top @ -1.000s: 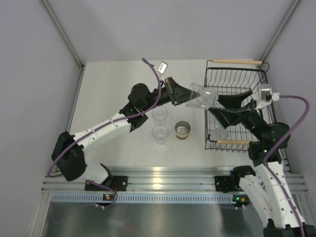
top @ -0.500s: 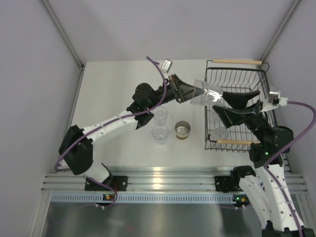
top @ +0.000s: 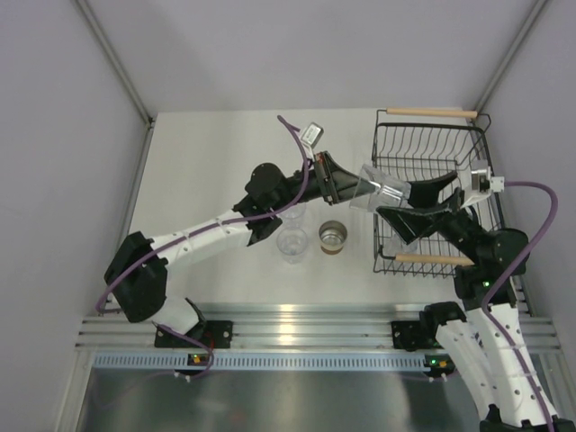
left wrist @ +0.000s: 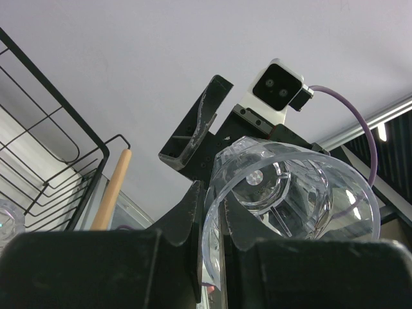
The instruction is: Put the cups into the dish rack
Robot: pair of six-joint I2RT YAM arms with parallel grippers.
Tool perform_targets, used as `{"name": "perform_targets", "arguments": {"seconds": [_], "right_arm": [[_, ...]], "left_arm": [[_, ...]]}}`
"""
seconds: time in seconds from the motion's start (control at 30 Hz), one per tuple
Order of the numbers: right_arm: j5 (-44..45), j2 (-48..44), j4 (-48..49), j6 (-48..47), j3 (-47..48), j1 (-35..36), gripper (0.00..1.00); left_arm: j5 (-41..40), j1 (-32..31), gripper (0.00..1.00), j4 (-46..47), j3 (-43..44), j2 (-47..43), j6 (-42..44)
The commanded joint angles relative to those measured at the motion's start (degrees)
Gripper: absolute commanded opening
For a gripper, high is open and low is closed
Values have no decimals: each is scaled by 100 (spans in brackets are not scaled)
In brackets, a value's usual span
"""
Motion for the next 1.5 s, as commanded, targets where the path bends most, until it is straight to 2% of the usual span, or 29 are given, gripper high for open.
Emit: {"name": "perform_targets", "arguments": {"seconds": [0.0,0.63,0.7,0.73,0.9,0.93,1.03,1.13,1.17,1.23,1.27,1.3,1.4,1.47], "right_arm": [[260,-15,-58,-110,178,19,99],[374,-243,-5,-189,134,10,98],[401,-261,-14,-216,125,19,86],[401,-270,-48,-233,125,19,74],[322,-261,-93,-339,152,19,49],[304,-252,-101,-365,152,10,31],[313,-252,-180,-418,152,10,1],[330,-287,-233,-470,125,10,0],[339,-296,-242,-488,125,10,0],[383,-366,-382,-602,143,19,0],[409,-384,-487,-655,186,10,0],[462,-410,-575,-768,213,10,0],[567,-428,-839,-901,283,19,0],[629,-437,-857,-901,266,19,0]], "left_arm": [[293,-78,0,576,55,-371,-29],[328,-333,0,594,319,183,-99],[320,-342,0,664,276,218,-143],[328,-342,0,751,267,244,-195],[311,-342,0,866,232,306,-231],[302,-342,0,910,214,315,-240],[293,-342,0,910,231,350,-214],[284,-333,0,893,214,367,-152],[293,-316,4,849,205,367,-143],[258,-298,19,831,161,324,-64],[232,-298,28,823,92,289,-38],[206,-280,45,823,56,219,23],[170,-263,62,796,-58,78,199],[153,-263,65,726,-85,-54,287]]}}
